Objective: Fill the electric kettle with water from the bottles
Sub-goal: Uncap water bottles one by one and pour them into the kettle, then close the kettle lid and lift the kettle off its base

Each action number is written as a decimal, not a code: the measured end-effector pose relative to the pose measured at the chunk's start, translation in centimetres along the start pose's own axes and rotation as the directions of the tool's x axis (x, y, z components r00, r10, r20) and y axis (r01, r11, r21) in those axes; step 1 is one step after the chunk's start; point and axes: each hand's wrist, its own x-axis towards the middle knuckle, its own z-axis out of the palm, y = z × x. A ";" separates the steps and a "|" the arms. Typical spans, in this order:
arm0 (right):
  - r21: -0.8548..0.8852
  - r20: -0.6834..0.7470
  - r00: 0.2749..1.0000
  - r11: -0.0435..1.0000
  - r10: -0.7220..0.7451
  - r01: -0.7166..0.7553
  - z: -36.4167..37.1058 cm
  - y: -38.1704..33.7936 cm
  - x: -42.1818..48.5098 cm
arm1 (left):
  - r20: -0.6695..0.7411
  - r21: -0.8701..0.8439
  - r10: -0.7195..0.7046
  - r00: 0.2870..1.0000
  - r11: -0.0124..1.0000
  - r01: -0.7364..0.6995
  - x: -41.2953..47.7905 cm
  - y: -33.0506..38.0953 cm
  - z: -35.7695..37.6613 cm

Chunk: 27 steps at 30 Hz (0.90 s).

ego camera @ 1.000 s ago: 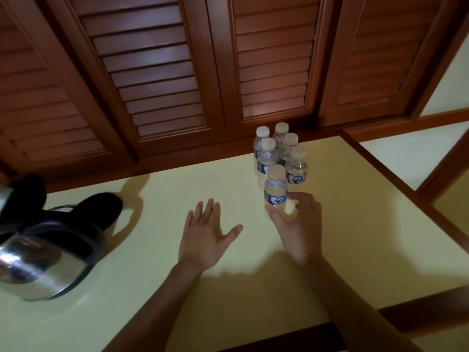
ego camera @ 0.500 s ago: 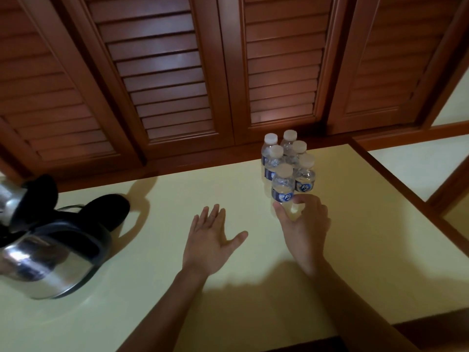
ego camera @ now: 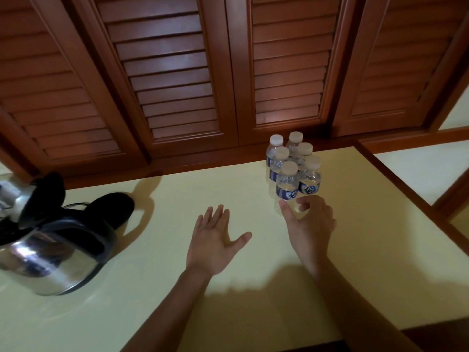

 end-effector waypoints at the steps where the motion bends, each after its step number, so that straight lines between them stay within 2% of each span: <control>1: -0.002 0.003 1.000 1.000 0.004 -0.004 0.0 0.0 0.0 | 0.000 -0.003 -0.001 1.000 1.000 0.001 0.0 0.0 0.0; 9: -0.037 0.064 0.997 0.999 0.040 -0.037 -0.2 -0.4 0.0 | -0.027 -0.034 0.013 1.000 0.999 -0.014 0.0 -0.1 0.1; 12: -0.040 0.102 0.995 0.999 0.014 -0.010 -0.8 -0.9 -1.0 | -0.191 -0.267 0.009 0.982 0.962 -0.061 -0.8 -0.1 -0.3; 15: 0.005 0.143 0.985 0.995 -0.097 0.097 -1.2 -1.9 -2.6 | -0.430 -0.413 -0.064 0.900 0.901 -0.133 -4.0 -0.4 -2.1; 19: 0.110 0.192 0.945 0.963 -0.264 0.246 -0.7 -4.7 -4.9 | -0.571 -0.418 -0.109 0.814 0.892 -0.174 -8.8 -3.0 -4.2; 21: 0.195 0.222 0.919 0.938 -0.327 0.287 0.2 -6.5 -6.1 | -0.623 -0.438 -0.178 0.762 0.886 -0.151 -10.9 -5.2 -5.1; 27: 0.411 0.359 0.845 0.880 -0.396 0.238 3.7 -12.3 -11.0 | -0.722 -0.445 -0.303 0.622 0.892 -0.083 -16.2 -12.9 -7.7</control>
